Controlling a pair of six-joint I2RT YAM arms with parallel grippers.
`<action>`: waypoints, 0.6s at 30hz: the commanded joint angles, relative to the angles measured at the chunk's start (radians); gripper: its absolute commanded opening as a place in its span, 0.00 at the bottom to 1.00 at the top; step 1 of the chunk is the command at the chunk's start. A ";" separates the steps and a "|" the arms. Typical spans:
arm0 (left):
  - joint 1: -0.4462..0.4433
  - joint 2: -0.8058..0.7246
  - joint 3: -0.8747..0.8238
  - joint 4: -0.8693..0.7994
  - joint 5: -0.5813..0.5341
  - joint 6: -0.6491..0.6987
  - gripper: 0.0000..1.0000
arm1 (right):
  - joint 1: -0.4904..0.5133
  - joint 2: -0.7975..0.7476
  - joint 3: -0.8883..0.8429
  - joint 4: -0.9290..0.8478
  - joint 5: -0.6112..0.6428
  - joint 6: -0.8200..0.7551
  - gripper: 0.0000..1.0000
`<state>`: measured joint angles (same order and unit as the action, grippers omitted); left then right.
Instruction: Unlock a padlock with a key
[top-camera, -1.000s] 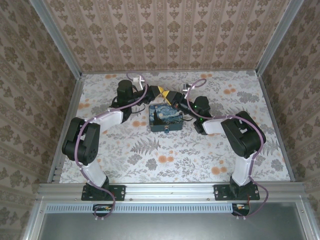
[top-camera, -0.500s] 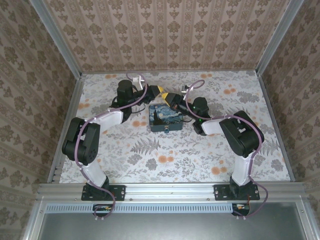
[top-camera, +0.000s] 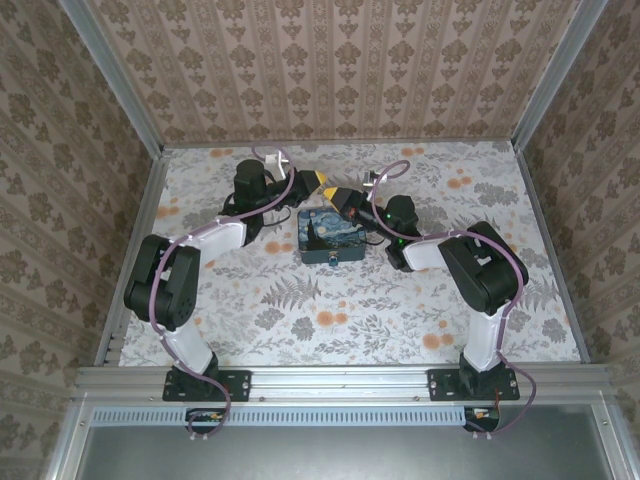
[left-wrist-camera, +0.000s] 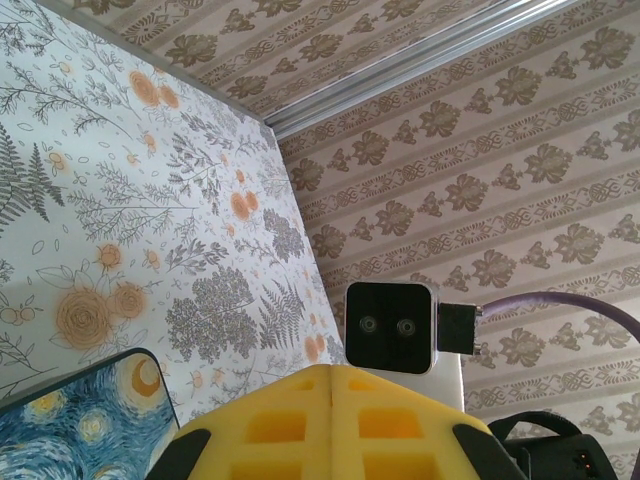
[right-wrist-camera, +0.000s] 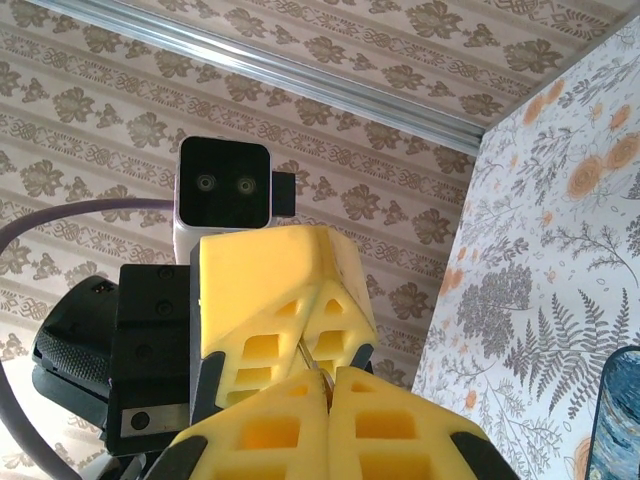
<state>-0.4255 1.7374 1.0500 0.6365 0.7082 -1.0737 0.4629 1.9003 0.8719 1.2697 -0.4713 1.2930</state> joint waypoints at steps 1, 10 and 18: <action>-0.004 -0.020 0.001 0.037 -0.005 -0.010 0.00 | -0.003 0.004 -0.019 0.051 0.022 -0.001 0.00; -0.011 -0.045 -0.026 0.014 -0.013 0.006 0.10 | -0.007 -0.027 -0.054 0.057 0.029 -0.001 0.00; -0.002 -0.093 -0.053 -0.098 -0.041 0.070 0.59 | -0.033 -0.073 -0.162 0.017 0.024 -0.022 0.00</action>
<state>-0.4313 1.6958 1.0073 0.5793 0.6785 -1.0489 0.4488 1.8706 0.7399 1.2861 -0.4534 1.2888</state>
